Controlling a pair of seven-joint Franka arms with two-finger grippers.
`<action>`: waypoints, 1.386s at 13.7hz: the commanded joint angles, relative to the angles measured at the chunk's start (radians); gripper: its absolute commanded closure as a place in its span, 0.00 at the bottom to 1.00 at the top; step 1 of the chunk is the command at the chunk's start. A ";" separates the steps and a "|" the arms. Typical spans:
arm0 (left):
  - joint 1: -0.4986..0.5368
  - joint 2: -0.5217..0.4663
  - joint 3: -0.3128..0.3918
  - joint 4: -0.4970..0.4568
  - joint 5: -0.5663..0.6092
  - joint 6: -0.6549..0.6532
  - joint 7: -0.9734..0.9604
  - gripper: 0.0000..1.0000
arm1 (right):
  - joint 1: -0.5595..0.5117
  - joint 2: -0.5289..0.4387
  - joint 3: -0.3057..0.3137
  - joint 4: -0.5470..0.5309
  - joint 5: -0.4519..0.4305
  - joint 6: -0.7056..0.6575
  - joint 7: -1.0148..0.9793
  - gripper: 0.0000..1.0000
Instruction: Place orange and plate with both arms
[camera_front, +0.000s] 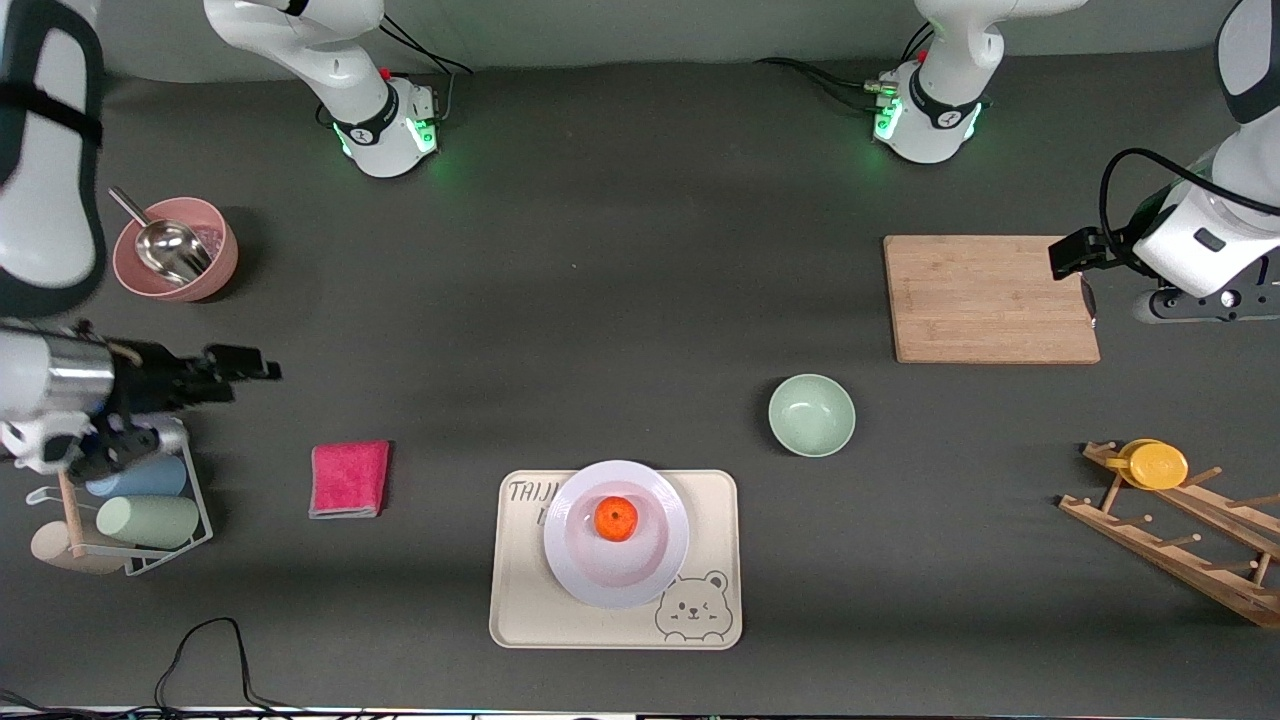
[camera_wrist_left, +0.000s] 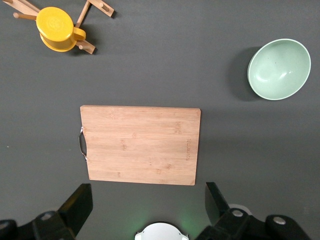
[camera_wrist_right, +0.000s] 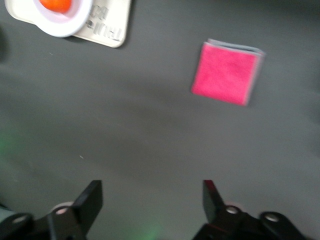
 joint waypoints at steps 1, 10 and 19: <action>-0.014 -0.002 0.007 0.005 -0.002 -0.009 -0.019 0.00 | 0.007 -0.140 0.015 -0.126 -0.119 0.016 0.066 0.00; 0.001 -0.089 0.014 -0.044 -0.029 0.018 -0.017 0.00 | -0.037 -0.230 0.106 -0.159 -0.274 0.119 0.250 0.00; 0.014 -0.083 0.030 -0.016 -0.029 0.020 -0.005 0.00 | -0.039 -0.208 0.098 -0.137 -0.271 0.121 0.250 0.00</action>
